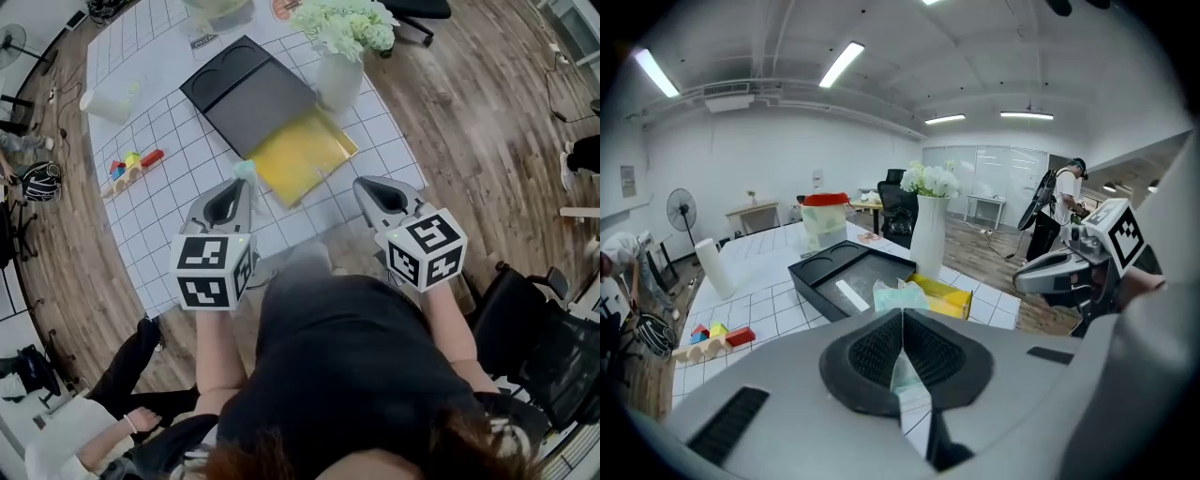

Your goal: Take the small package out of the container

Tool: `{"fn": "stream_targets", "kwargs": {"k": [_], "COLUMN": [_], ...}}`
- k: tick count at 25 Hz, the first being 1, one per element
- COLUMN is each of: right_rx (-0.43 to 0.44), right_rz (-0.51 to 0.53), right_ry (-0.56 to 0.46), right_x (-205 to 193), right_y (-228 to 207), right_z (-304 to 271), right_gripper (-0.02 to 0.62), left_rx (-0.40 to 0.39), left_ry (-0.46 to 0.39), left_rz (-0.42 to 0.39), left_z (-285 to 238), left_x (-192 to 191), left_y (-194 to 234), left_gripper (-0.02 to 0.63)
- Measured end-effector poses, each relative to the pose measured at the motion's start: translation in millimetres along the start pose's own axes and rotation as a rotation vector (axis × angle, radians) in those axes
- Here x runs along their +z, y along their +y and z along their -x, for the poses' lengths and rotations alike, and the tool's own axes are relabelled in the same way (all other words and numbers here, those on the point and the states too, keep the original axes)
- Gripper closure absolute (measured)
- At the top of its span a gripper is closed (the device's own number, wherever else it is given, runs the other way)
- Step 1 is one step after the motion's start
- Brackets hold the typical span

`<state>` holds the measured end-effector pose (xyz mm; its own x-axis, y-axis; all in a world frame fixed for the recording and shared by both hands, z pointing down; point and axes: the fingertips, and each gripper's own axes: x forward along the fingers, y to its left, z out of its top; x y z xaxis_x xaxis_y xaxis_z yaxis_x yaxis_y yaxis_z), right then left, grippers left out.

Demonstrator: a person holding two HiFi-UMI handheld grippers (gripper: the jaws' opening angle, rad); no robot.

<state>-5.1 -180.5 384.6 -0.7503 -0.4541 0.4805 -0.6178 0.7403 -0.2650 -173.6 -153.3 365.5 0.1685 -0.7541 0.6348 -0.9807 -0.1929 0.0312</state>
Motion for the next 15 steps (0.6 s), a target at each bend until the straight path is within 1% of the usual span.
{"fn": "stream_targets", "kwargs": {"k": [8,15], "right_rx": [-0.027,-0.057], "right_rz": [0.039,0.046], "right_ry": [-0.013,-0.030], "right_x": [8,11], "right_y": [0,-2], "right_z": [-2,1], "right_gripper": [0.581,0.581], "left_rx": [0.016,0.007], "left_ry": [0.013,0.033], "left_rz": [0.039,0.047], "left_z": [12,13], "left_x": [-19,-31], "left_y": [9,8], "left_gripper": [0.575,0.575]}}
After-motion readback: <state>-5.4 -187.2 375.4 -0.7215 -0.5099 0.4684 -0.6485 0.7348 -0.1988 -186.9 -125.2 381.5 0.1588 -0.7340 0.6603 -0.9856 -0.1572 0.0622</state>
